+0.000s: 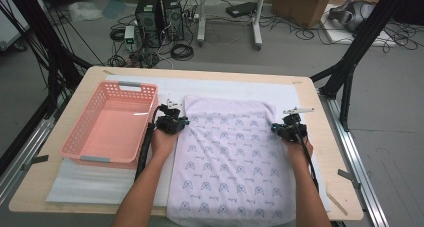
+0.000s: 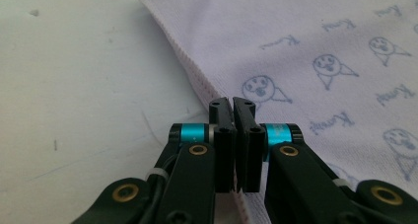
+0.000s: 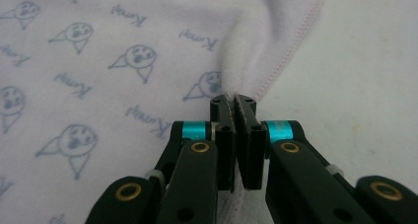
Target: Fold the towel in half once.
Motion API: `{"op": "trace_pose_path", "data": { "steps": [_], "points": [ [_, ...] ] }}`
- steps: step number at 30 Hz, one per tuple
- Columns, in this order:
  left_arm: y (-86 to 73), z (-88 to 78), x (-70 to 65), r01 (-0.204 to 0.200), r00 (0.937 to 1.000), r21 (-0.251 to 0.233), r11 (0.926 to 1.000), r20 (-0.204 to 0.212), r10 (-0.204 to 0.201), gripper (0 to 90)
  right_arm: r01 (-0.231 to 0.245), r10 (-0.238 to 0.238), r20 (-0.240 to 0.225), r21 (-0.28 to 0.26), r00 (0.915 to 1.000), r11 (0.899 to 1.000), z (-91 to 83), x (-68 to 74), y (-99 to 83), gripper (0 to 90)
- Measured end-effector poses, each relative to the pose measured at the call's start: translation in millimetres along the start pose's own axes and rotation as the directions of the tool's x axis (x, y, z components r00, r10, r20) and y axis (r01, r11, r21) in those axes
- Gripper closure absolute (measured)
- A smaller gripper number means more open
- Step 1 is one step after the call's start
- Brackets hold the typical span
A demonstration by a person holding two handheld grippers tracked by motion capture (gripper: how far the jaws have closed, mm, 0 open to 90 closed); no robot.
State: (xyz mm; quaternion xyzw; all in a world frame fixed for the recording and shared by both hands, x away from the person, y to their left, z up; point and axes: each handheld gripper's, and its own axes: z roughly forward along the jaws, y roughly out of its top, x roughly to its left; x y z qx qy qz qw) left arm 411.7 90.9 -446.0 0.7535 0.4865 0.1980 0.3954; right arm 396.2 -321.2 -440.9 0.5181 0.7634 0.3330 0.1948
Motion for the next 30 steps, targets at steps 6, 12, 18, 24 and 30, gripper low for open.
{"op": "trace_pose_path", "data": {
  "steps": [6, 12, 18, 24, 30],
  "points": [
    [16.5, -12.3, 2.5, 0.055, 0.9983, -0.097, 0.9938, -0.011, -0.057, 87.5, -0.031, 0.032, 0.018, -0.036, 0.9993, 0.999, -1.1, -6.4, 4.7, 87.8],
    [32.4, -19.9, 7.9, 0.086, 0.9961, -0.129, 0.9879, -0.007, -0.087, 87.5, -0.039, 0.042, 0.016, -0.132, 0.999, 0.99, -14.9, -10.0, 27.6, 87.8],
    [31.0, -34.2, 6.3, 0.072, 0.9965, -0.133, 0.9885, 0.05, -0.066, 87.3, -0.028, 0.026, -0.018, -0.136, 0.9995, 0.99, -23.0, -8.9, 24.8, 87.6],
    [20.4, -49.1, -0.2, 0.077, 0.9944, -0.119, 0.9899, 0.082, -0.067, 87.2, -0.011, 0.004, -0.05, -0.148, 0.9987, 0.989, -35.7, -4.2, 13.9, 87.4],
    [0.9, -65.0, -6.0, 0.064, 0.988, -0.123, 0.9903, 0.147, -0.046, 87.1, -0.019, 0.004, -0.099, -0.152, 0.995, 0.988, -50.9, -3.1, -4.5, 87.2]
  ]
}}
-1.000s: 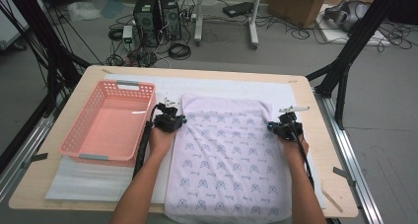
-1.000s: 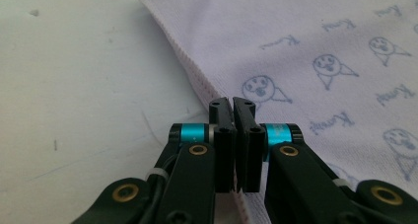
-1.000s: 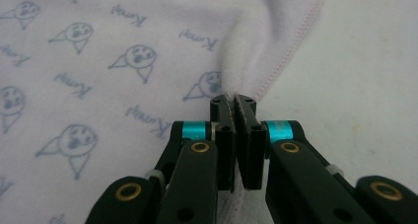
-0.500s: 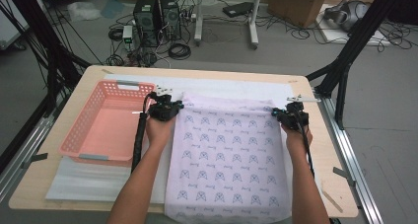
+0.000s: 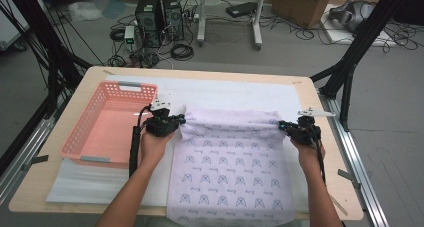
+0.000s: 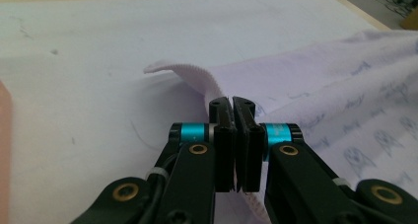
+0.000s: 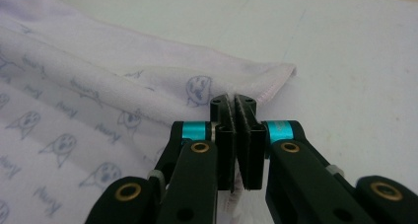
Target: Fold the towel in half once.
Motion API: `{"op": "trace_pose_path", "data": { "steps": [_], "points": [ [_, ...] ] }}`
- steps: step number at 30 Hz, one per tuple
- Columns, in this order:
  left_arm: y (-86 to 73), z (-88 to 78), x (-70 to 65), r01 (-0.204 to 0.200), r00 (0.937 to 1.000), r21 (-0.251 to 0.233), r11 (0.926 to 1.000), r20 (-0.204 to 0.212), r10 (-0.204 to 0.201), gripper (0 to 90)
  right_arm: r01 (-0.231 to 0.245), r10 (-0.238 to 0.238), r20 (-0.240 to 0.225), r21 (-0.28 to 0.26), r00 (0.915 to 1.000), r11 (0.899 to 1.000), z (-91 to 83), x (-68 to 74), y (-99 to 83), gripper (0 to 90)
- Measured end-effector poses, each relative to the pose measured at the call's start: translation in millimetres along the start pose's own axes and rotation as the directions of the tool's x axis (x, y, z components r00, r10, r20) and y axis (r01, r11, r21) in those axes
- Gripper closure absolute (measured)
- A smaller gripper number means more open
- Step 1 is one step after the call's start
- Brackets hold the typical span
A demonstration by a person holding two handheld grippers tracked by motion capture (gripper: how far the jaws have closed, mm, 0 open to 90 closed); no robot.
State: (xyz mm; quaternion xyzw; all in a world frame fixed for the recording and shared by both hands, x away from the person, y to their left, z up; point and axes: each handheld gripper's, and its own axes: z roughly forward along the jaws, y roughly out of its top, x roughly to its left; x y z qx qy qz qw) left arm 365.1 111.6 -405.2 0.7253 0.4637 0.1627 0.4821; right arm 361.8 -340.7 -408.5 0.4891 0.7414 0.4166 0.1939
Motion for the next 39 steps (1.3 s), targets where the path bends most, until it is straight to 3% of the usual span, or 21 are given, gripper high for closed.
{"op": "trace_pose_path", "data": {
  "steps": [12, 16, 24, 26, 28, 31, 36, 39],
  "points": [
    [-40.6, -28.6, -13.8, -0.01, 0.996, 0.007, 0.9999, 0.089, 0.009, 87.1, 0.05, -0.05, -0.029, 0.0, 0.9984, 0.999, -34.2, 21.4, -38.6, 87.2],
    [-51.0, -36.5, -22.4, -0.028, 0.9947, 0.005, 0.9996, 0.099, 0.027, 87.1, 0.043, -0.043, -0.045, -0.012, 0.9981, 0.999, -46.5, 27.7, -50.7, 87.1],
    [-69.8, -49.3, -31.3, -0.063, 0.994, 0.039, 0.9973, 0.093, 0.059, 86.3, 0.074, -0.072, -0.044, 0.031, 0.9964, 0.997, -63.1, 39.9, -68.1, 85.4],
    [-74.4, -48.6, -33.9, -0.046, 0.9971, 0.045, 0.9979, 0.062, 0.043, 79.0, 0.078, -0.077, -0.039, 0.05, 0.9963, 0.996, -63.0, 40.7, -70.5, 79.4],
    [-76.4, -45.1, -34.6, -0.045, 0.9984, 0.077, 0.996, 0.038, 0.043, 60.2, 0.069, -0.069, -0.007, 0.047, 0.9976, 0.997, -61.9, 39.6, -71.0, 62.5],
    [-75.6, -40.5, -31.9, -0.022, 0.9996, 0.081, 0.9965, 0.021, 0.02, 49.7, 0.049, -0.05, 0.029, 0.032, 0.9983, 0.998, -61.2, 34.5, -72.2, 57.4],
    [-65.6, -33.2, -24.4, 0.041, 0.9981, 0.06, 0.9973, 0.044, -0.044, 43.4, -0.031, 0.032, 0.024, -0.019, 0.9992, 0.999, -64.2, 24.5, -66.6, 55.1],
    [-58.2, -24.2, -20.1, 0.041, 0.9976, 0.076, 0.9962, 0.053, -0.045, 42.3, -0.043, 0.044, 0.017, -0.028, 0.9989, 0.999, -59.9, 22.5, -60.2, 54.4]
  ]
}}
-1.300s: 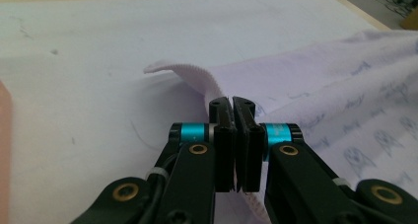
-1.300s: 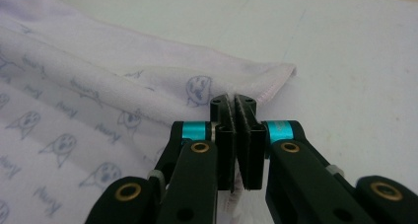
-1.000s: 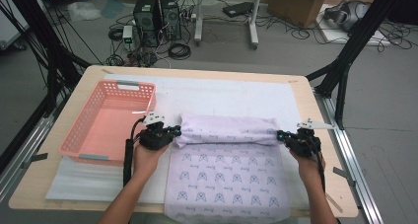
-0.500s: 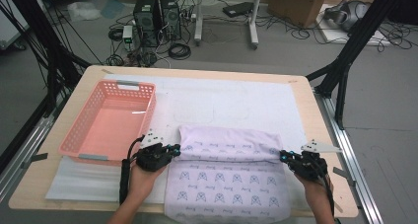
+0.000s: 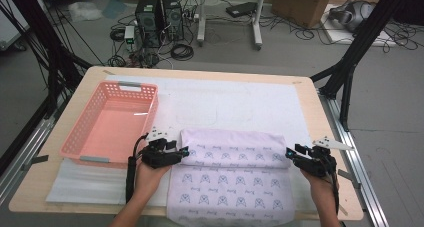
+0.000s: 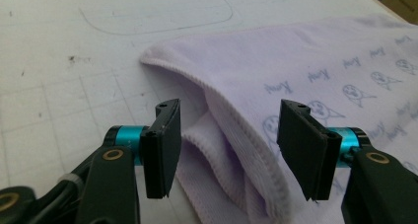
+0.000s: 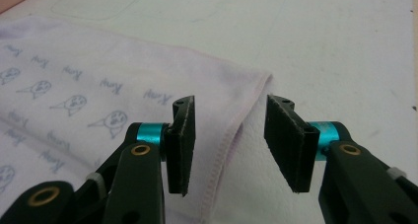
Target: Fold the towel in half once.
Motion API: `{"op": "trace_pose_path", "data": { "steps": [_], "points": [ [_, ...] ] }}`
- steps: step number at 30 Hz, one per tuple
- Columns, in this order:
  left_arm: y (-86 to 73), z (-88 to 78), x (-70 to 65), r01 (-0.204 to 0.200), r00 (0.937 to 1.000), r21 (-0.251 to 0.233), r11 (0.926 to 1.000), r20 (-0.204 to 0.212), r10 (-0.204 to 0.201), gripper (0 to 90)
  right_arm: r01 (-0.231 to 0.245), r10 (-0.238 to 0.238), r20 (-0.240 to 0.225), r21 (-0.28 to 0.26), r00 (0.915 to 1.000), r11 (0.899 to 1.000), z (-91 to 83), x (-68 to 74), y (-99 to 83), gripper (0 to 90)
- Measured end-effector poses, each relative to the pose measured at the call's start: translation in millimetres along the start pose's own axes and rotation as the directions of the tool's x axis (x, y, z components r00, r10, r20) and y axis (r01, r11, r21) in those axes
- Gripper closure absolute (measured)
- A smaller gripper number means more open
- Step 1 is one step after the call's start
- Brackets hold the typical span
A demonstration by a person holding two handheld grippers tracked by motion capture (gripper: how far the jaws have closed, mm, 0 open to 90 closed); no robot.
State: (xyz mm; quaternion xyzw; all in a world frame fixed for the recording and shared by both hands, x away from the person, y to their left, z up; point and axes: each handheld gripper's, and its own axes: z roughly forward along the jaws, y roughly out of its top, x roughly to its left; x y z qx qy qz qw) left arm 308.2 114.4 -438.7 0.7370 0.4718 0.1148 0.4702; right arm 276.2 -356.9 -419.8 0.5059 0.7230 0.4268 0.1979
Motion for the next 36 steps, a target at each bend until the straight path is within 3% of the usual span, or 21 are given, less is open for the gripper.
{"op": "trace_pose_path", "data": {
  "steps": [4, 7, 9, 13, 16, 19, 21, 24, 26, 27, 30, 36],
  "points": [
    [7.4, 14.1, 11.0, 0.036, 0.9993, -0.013, 0.9993, -0.003, -0.036, 41.7, 0.008, -0.007, -0.023, 0.038, 0.9997, 0.999, 17.4, -0.7, 7.9, 54.4],
    [7.0, 22.4, 18.3, 0.052, 0.9981, -0.003, 0.9986, -0.031, -0.052, 41.3, 0.015, -0.013, -0.023, 0.073, 0.9996, 0.997, 31.7, -1.3, 15.6, 51.1],
    [10.3, 27.5, 20.7, 0.031, 0.9978, 0.02, 0.9993, -0.06, -0.03, 40.9, 0.019, -0.017, -0.021, 0.09, 0.9996, 0.996, 40.2, -0.7, 21.4, 47.2],
    [22.7, 35.0, 22.8, 0.018, 0.9972, 0.026, 0.9995, -0.074, -0.016, 41.4, 0.035, -0.037, 0.013, 0.136, 0.9992, 0.99, 56.3, 2.4, 31.4, 40.3],
    [27.3, 43.5, 24.9, 0.027, 0.997, 0.068, 0.9973, -0.073, -0.022, 43.0, 0.042, -0.046, 0.018, 0.167, 0.9988, 0.985, 66.6, 3.8, 35.1, 40.0],
    [28.6, 46.0, 26.4, 0.029, 0.9969, 0.065, 0.9975, -0.075, -0.024, 46.6, 0.058, -0.066, 0.031, 0.209, 0.9973, 0.976, 76.3, 5.8, 35.1, 41.5],
    [27.8, 45.8, 25.0, -0.015, 0.9946, 0.07, 0.9974, -0.101, 0.022, 53.4, 0.066, -0.078, 0.04, 0.242, 0.9961, 0.968, 82.4, 7.1, 33.2, 44.7],
    [27.1, 44.0, 23.0, -0.099, 0.9824, 0.098, 0.9902, -0.149, 0.113, 70.3, 0.104, -0.123, 0.064, 0.245, 0.9904, 0.964, 83.0, 9.3, 33.6, 57.3],
    [27.4, 42.7, 23.6, -0.087, 0.9864, 0.107, 0.9904, -0.13, 0.101, 84.6, 0.107, -0.127, 0.067, 0.248, 0.9897, 0.963, 81.1, 9.8, 34.0, 77.9],
    [27.2, 42.4, 22.6, -0.09, 0.9864, 0.106, 0.9902, -0.128, 0.104, 85.2, 0.122, -0.141, 0.057, 0.253, 0.9884, 0.96, 80.4, 9.8, 34.1, 82.7],
    [26.8, 39.8, 22.9, -0.078, 0.9906, 0.1, 0.9919, -0.104, 0.089, 86.3, 0.126, -0.143, 0.053, 0.235, 0.9884, 0.964, 78.8, 10.0, 32.0, 86.3],
    [29.1, 20.5, 19.0, -0.061, 0.9968, 0.013, 0.998, -0.052, 0.062, 86.5, 0.114, -0.121, 0.035, 0.162, 0.9921, 0.98, 67.7, 6.5, 23.7, 87.3]
  ]
}}
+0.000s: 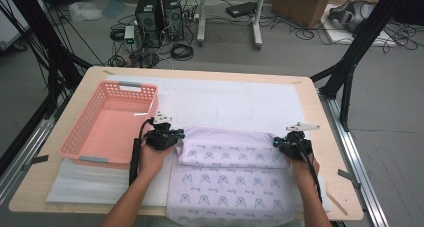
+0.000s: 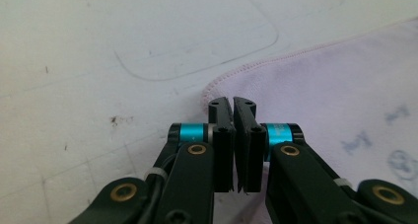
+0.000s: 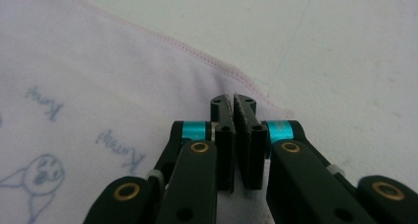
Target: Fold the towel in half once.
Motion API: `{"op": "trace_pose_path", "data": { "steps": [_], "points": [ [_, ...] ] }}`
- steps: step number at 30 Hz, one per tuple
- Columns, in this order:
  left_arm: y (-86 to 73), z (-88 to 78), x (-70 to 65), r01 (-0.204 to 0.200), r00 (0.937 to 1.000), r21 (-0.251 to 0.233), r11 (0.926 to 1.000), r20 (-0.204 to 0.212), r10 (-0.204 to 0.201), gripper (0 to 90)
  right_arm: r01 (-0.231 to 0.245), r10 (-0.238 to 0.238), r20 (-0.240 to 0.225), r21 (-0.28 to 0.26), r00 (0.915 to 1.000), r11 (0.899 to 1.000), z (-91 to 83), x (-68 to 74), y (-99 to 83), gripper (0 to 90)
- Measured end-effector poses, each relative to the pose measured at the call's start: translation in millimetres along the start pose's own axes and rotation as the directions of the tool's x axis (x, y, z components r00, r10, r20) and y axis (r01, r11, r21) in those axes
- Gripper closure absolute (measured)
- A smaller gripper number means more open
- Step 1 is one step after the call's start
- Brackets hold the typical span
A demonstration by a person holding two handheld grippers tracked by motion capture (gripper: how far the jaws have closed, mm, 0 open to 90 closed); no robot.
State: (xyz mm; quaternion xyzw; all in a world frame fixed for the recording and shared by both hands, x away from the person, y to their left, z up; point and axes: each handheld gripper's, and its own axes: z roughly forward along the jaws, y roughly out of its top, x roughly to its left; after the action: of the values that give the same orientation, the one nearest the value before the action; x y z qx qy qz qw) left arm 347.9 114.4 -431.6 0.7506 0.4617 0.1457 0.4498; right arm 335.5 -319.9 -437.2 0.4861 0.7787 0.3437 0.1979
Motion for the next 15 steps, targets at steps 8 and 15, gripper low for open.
{"op": "trace_pose_path", "data": {
  "steps": [8, 15],
  "points": [
    [-14.4, -31.6, -10.7, 0.012, 0.9972, -0.073, 0.9972, 0.075, -0.006, 86.5, -0.04, 0.034, -0.05, -0.12, 0.9982, 0.992, -33.1, 2.3, -15.6, 87.3],
    [-21.0, -53.8, -19.1, 0.01, 0.9931, -0.135, 0.9907, 0.117, 0.006, 86.5, 0.002, -0.009, -0.043, -0.165, 0.999, 0.986, -54.9, 14.1, -23.3, 87.3]
  ]
}}
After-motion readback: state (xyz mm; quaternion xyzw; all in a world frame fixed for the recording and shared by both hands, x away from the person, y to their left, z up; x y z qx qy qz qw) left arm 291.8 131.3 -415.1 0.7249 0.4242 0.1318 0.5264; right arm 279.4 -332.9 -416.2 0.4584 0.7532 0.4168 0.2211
